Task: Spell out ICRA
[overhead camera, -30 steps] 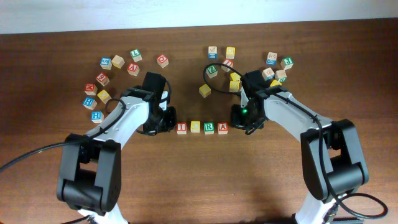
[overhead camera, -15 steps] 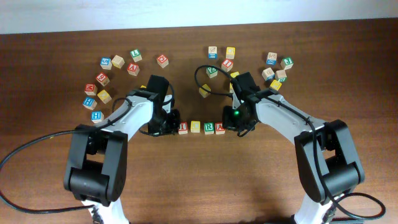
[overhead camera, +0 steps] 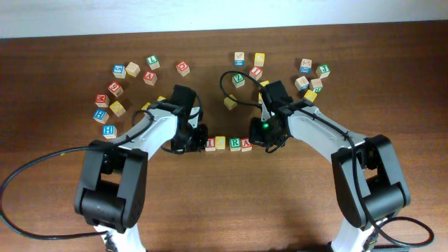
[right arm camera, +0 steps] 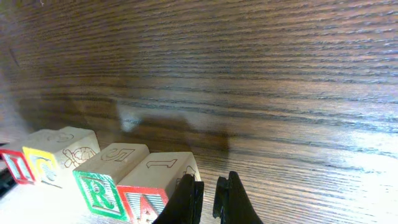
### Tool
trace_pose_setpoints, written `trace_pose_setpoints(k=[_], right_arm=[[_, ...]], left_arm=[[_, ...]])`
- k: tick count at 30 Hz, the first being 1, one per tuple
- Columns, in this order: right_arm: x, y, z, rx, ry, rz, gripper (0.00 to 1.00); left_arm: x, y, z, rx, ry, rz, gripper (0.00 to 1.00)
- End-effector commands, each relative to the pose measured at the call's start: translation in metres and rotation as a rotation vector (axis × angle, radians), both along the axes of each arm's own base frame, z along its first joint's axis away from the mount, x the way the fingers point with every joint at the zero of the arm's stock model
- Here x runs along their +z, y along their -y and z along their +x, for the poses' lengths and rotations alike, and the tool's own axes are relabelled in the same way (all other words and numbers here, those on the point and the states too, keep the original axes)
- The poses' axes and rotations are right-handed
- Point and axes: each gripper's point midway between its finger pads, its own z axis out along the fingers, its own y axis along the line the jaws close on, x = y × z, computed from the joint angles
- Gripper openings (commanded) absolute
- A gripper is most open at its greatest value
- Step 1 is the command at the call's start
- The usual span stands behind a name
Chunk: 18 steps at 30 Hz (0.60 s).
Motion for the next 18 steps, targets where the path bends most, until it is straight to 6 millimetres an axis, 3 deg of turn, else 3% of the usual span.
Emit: trace_pose_setpoints(k=[1, 9, 12, 14, 18], right_arm=[[-0.006, -0.005, -0.006, -0.005, -0.030, 0.012, 0.04], [-0.004, -0.007, -0.004, -0.005, -0.021, 0.024, 0.04], [-0.002, 0.004, 0.003, -0.019, 0.000, -0.040, 0.04], [0.009, 0.006, 0.010, 0.007, 0.014, -0.057, 0.04], [0.010, 0.018, 0.003, -0.002, -0.021, -0.129, 0.04]], left_arm=[[-0.006, 0.015, -0.014, -0.073, -0.020, -0.006, 0.00], [-0.007, 0.017, -0.014, -0.094, -0.005, 0.020, 0.00], [0.001, -0.007, 0.000, -0.058, 0.015, 0.121, 0.00], [0.023, -0.017, 0.021, -0.017, 0.038, 0.122, 0.00], [0.047, 0.001, 0.050, -0.008, 0.122, 0.015, 0.00]])
